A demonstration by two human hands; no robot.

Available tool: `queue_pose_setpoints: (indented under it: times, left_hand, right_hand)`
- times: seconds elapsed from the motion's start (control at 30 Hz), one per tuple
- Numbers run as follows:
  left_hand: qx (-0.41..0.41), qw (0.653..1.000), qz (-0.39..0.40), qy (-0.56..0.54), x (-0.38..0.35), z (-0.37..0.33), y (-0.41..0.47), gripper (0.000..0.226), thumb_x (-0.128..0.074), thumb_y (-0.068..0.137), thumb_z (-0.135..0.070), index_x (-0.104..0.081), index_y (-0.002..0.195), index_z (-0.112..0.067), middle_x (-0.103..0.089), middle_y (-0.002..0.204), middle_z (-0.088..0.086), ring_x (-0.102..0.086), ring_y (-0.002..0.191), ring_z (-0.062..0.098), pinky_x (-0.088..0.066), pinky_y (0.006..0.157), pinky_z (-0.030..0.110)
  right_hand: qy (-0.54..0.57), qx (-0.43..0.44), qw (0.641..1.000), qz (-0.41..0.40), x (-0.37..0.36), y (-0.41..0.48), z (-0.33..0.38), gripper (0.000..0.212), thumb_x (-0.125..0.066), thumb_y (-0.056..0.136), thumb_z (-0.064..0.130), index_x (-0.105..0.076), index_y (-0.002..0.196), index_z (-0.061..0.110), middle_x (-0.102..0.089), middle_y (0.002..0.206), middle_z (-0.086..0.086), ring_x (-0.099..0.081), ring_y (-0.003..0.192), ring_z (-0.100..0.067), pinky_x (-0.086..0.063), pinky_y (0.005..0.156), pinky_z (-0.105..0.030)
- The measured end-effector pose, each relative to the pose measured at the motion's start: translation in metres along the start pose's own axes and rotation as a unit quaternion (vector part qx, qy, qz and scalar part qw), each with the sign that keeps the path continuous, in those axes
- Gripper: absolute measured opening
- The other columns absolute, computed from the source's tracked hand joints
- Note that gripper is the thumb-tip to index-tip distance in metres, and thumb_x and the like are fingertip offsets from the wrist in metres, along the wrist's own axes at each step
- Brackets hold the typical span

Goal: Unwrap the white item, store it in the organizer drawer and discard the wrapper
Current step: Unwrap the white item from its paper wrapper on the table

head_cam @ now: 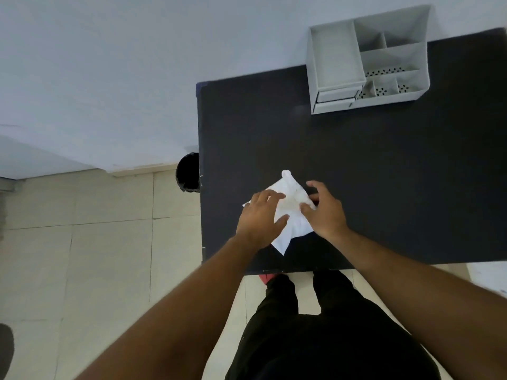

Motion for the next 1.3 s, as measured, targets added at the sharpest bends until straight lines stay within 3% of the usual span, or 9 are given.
queue_pose_setpoints:
  times: [0.1, 0.17, 0.3, 0.57, 0.8, 1.0, 1.07, 1.2, 1.3]
  left_hand:
    - [-0.005, 0.995, 0.063, 0.076, -0.02, 0.003, -0.002, 0.074, -0.052, 0.1, -0.053, -0.022, 0.16, -0.022, -0.015, 0.17, 0.002, -0.013, 0.157, 0.026, -0.024, 0.122, 0.053]
    - [-0.001, 0.992, 0.069, 0.105, -0.026, 0.004, 0.001, 0.078, -0.046, 0.103, -0.054, -0.012, 0.162, -0.018, -0.002, 0.172, 0.004, -0.001, 0.158, 0.026, -0.022, 0.122, 0.054]
    - [0.005, 0.991, 0.059, 0.117, -0.029, 0.003, 0.011, 0.068, -0.035, 0.108, -0.047, -0.009, 0.163, -0.015, 0.005, 0.172, 0.004, 0.006, 0.158, 0.026, -0.023, 0.122, 0.051]
    - [0.036, 0.987, 0.075, 0.136, -0.033, -0.001, 0.024, 0.07, -0.036, 0.11, -0.039, 0.002, 0.162, -0.011, 0.013, 0.171, 0.005, 0.011, 0.157, 0.026, -0.028, 0.12, 0.051]
    - [0.034, 0.984, 0.087, 0.153, -0.042, 0.004, 0.025, 0.075, -0.036, 0.109, -0.04, 0.011, 0.161, -0.012, 0.018, 0.17, 0.004, 0.014, 0.157, 0.026, -0.029, 0.12, 0.051]
    - [0.039, 0.987, 0.094, 0.125, -0.04, 0.007, 0.027, 0.083, -0.046, 0.107, -0.039, 0.01, 0.161, -0.012, 0.016, 0.171, 0.003, 0.012, 0.157, 0.025, -0.028, 0.12, 0.051]
    - [0.038, 0.988, 0.094, 0.117, -0.04, 0.006, 0.027, 0.083, -0.047, 0.107, -0.039, 0.01, 0.161, -0.012, 0.016, 0.171, 0.003, 0.013, 0.157, 0.026, -0.027, 0.12, 0.052]
    - [0.045, 0.988, 0.09, 0.114, -0.041, 0.006, 0.027, 0.083, -0.046, 0.107, -0.04, 0.01, 0.161, -0.012, 0.015, 0.171, 0.003, 0.013, 0.157, 0.026, -0.028, 0.12, 0.051]
    - [0.056, 0.99, 0.089, 0.09, -0.039, 0.0, 0.029, 0.082, -0.047, 0.107, -0.037, 0.01, 0.162, -0.015, 0.014, 0.171, 0.003, 0.013, 0.157, 0.027, -0.029, 0.119, 0.054]
  right_hand:
    - [0.007, 0.033, 0.999, -0.032, -0.005, 0.004, 0.002, 0.055, -0.07, 0.093, 0.022, -0.047, 0.143, 0.025, -0.063, 0.132, -0.003, -0.064, 0.116, -0.022, -0.053, 0.087, -0.027]
    - [-0.027, 0.067, 0.997, -0.03, -0.009, 0.003, 0.001, 0.056, -0.074, 0.09, 0.029, -0.05, 0.14, 0.026, -0.059, 0.136, -0.002, -0.061, 0.119, -0.02, -0.053, 0.092, -0.03]
    - [-0.13, 0.108, 0.986, -0.008, -0.011, -0.003, -0.004, 0.06, -0.077, 0.087, 0.033, -0.053, 0.141, 0.023, -0.05, 0.141, -0.002, -0.055, 0.123, -0.018, -0.049, 0.098, -0.027]
    - [-0.258, 0.167, 0.951, -0.043, -0.002, 0.011, 0.002, 0.029, -0.055, 0.101, 0.024, -0.069, 0.126, 0.022, -0.069, 0.123, -0.002, -0.065, 0.107, -0.022, -0.057, 0.086, -0.035]
    - [-0.18, 0.105, 0.976, -0.06, 0.0, 0.022, 0.007, 0.022, -0.052, 0.099, 0.019, -0.069, 0.112, 0.016, -0.076, 0.099, -0.004, -0.072, 0.085, -0.025, -0.06, 0.075, -0.041]
    - [-0.058, -0.01, 0.993, -0.098, 0.009, 0.021, -0.008, 0.02, -0.051, 0.099, 0.016, -0.067, 0.11, 0.012, -0.071, 0.087, -0.004, -0.07, 0.078, -0.025, -0.056, 0.069, -0.035]
    - [-0.05, 0.011, 0.995, -0.084, 0.013, 0.019, -0.013, 0.021, -0.054, 0.099, 0.02, -0.065, 0.117, 0.014, -0.07, 0.092, -0.001, -0.07, 0.08, -0.022, -0.054, 0.067, -0.03]
    - [-0.068, 0.063, 0.995, -0.03, 0.006, 0.015, -0.005, 0.044, -0.067, 0.094, 0.039, -0.057, 0.132, 0.019, -0.067, 0.122, 0.001, -0.064, 0.102, -0.016, -0.054, 0.082, -0.028]
    - [-0.054, 0.025, 0.996, -0.061, 0.002, 0.017, -0.002, 0.038, -0.065, 0.096, 0.037, -0.064, 0.127, 0.016, -0.07, 0.119, -0.004, -0.068, 0.102, -0.022, -0.056, 0.082, -0.032]
Point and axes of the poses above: each hand's wrist, its own y-axis towards the middle knuckle, its own x-axis out of the back of the hand, z = x × y, the point moved 2 cm from there along y, towards the middle knuckle
